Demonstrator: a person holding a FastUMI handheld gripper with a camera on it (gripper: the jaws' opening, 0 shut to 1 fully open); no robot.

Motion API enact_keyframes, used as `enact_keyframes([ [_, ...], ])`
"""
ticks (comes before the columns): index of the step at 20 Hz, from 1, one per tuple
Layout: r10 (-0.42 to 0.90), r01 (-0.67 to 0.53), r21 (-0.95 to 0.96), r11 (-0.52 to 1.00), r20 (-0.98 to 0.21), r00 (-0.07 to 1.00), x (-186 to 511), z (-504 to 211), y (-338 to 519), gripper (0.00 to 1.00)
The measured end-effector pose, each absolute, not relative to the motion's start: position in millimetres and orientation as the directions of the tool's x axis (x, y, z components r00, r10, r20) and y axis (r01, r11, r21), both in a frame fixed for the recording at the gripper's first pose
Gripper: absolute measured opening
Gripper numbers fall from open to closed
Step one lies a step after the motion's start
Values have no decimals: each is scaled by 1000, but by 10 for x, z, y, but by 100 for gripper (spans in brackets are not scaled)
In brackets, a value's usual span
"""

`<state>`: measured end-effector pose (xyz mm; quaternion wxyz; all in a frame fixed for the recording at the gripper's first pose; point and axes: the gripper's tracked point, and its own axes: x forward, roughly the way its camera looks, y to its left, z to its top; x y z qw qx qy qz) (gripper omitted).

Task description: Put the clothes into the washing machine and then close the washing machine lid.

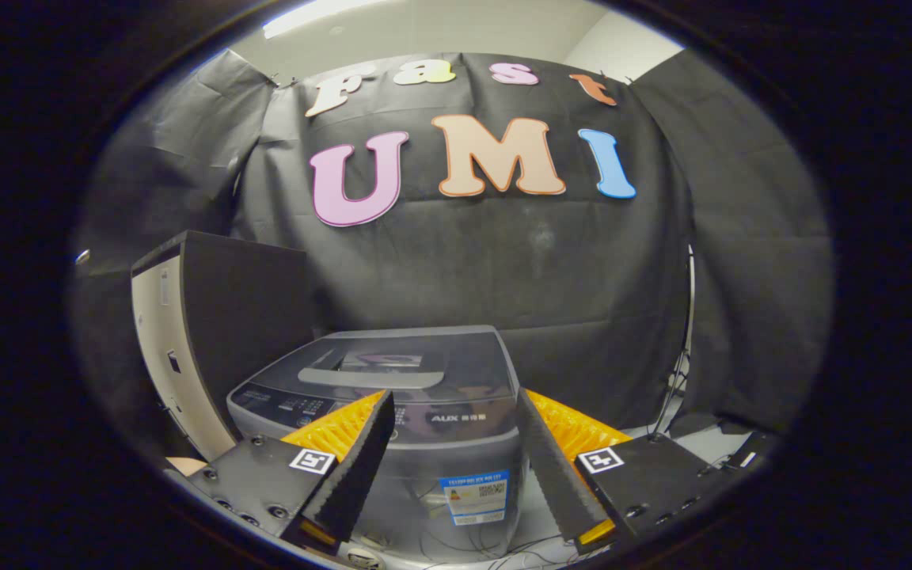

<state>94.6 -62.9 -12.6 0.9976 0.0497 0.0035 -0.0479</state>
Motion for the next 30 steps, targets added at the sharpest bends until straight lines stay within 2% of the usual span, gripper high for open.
enact_keyframes([
  [16,-71,79,78,994,-109,992,647,-502,-515,97],
  [23,-70,76,80,994,-69,995,455,-376,-508,97],
  [26,-60,69,75,995,-116,991,347,-477,-475,97],
  [30,-59,63,67,996,-62,996,223,-354,-472,98],
])
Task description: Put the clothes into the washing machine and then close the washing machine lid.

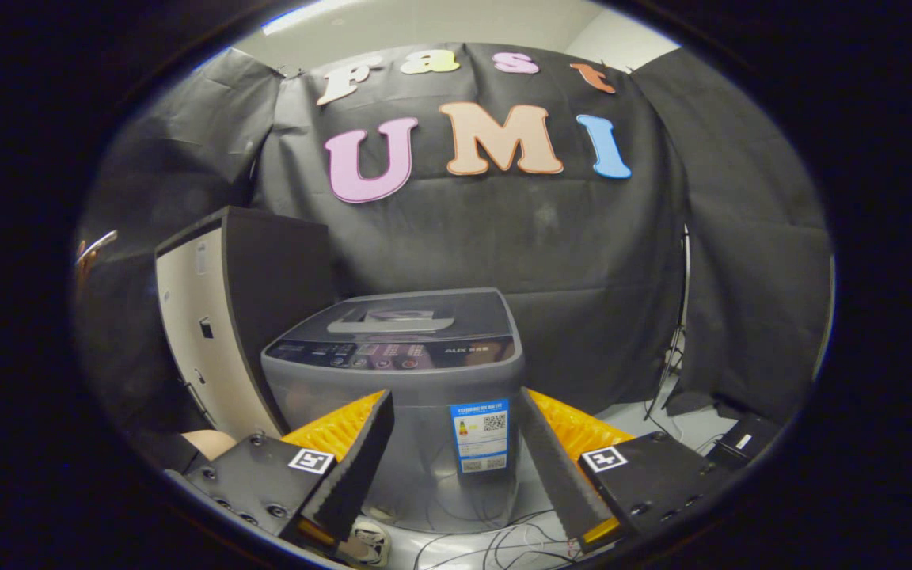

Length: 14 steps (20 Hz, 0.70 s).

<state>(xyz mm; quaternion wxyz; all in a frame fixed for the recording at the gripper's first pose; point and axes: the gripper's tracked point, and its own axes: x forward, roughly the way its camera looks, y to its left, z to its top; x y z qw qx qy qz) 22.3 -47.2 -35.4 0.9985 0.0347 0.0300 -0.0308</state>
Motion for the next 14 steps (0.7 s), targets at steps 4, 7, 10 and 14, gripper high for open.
enact_keyframes([
  [4,-58,59,61,996,-10,998,138,-250,-452,98],
  [7,-57,57,50,997,-1,998,125,-239,-434,98],
  [10,-57,57,32,998,-6,998,123,-254,-419,98],
  [14,-56,56,7,998,-2,998,105,-251,-408,98],
])
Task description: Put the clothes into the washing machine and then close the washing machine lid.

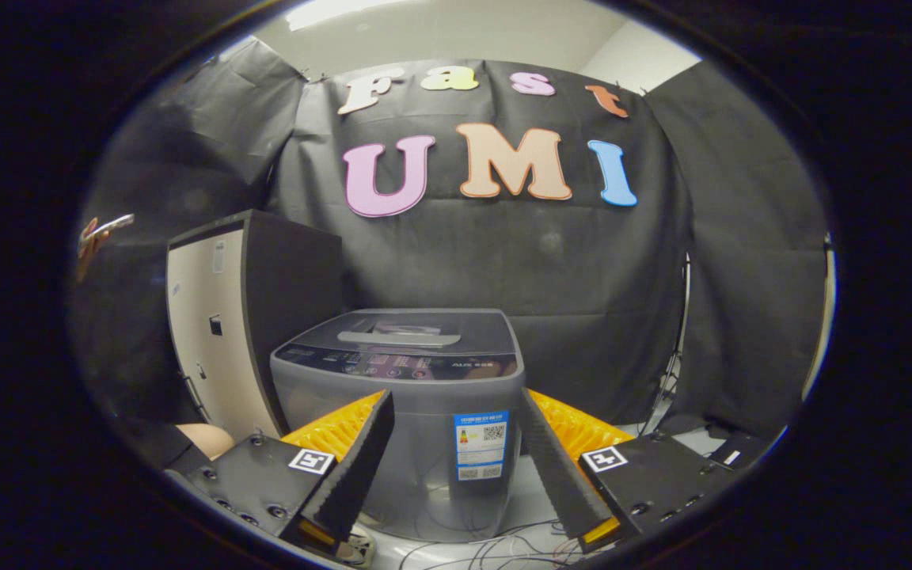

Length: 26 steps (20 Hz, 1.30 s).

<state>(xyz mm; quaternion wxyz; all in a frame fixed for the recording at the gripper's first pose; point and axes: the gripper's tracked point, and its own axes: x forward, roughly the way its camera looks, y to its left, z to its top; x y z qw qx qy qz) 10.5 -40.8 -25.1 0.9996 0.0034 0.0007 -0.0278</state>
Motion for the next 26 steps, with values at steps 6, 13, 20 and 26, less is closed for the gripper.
enact_keyframes([
  [6,-55,55,10,998,19,998,-13,-198,-385,98],
  [13,-53,53,6,999,2,999,-31,-243,-383,98],
  [20,-53,53,6,999,4,999,-28,-240,-372,98],
  [26,-53,53,6,999,4,999,-28,-238,-370,98],
])
